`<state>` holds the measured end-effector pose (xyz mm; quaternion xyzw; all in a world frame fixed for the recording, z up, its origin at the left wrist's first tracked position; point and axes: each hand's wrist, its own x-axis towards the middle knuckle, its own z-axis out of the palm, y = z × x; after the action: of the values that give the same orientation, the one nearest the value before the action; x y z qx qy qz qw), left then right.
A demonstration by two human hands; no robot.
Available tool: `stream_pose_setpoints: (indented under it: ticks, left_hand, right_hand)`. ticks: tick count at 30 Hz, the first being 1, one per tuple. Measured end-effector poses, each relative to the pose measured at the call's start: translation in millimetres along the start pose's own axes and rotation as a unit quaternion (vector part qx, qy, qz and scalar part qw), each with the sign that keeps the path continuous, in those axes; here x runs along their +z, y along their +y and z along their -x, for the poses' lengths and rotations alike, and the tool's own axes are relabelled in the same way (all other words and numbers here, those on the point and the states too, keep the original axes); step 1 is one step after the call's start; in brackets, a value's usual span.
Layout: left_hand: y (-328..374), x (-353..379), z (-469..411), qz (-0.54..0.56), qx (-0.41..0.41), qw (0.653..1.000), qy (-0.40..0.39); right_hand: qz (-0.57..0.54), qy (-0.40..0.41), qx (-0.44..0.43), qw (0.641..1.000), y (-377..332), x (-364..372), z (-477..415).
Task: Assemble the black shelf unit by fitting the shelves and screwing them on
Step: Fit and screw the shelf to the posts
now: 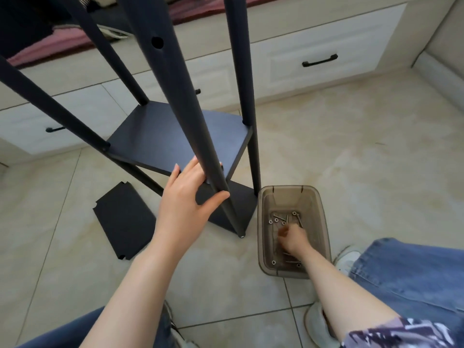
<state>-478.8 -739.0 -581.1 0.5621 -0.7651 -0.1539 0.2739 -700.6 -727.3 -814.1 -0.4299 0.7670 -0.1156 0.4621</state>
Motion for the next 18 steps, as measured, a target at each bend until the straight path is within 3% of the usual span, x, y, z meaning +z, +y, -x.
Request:
stream_pose_setpoints:
  ticks: [4,11,14,18]
  left_hand:
    - [-3.5,0.1,0.4,-0.001,0.007,1.000,-0.003]
    - [-1.2,3.4,0.7,0.015,0.000,1.000,0.012]
    - [-3.0,4.4,0.3,0.018,0.006,1.000,0.019]
    - [-3.5,5.2,-1.0,0.021,0.008,1.000,0.020]
  right_hand:
    - [0.062,0.026,-0.037,0.997,1.0,10.9,-6.5]
    - [0.190,0.061,-0.022,0.980,-1.3,20.4,-5.4]
    - [0.166,0.053,0.002,0.985,-1.2,21.4,-7.7]
    - [0.026,0.041,0.062,0.997,0.0,16.7,-12.7]
